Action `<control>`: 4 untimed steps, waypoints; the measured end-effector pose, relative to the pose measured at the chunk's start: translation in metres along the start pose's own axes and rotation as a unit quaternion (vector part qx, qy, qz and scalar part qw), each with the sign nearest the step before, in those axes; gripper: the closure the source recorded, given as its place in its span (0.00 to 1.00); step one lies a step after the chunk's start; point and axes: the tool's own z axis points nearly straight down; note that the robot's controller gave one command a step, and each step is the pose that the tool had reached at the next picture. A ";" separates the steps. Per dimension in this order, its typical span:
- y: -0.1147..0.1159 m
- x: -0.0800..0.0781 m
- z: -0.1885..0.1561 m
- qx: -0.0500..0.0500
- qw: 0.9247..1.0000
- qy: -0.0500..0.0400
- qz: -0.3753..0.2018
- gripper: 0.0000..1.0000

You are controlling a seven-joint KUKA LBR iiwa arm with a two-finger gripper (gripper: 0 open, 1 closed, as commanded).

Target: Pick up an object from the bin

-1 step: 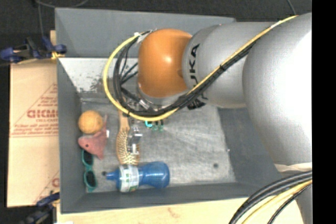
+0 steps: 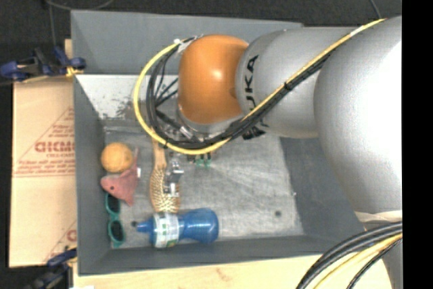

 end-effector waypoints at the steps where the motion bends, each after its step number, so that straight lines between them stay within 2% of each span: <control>1: 0.063 -0.049 -0.012 0.001 1.000 -0.002 -0.026 0.00; 2: 0.065 -0.029 -0.012 0.001 0.994 0.000 0.110 0.00; 3: 0.081 -0.058 0.003 0.002 1.000 -0.002 -0.008 0.00; 4: 0.085 -0.043 0.052 0.000 0.986 -0.002 0.165 0.00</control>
Offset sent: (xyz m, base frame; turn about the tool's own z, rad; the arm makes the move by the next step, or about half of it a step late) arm 0.0273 0.0652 0.0117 0.2216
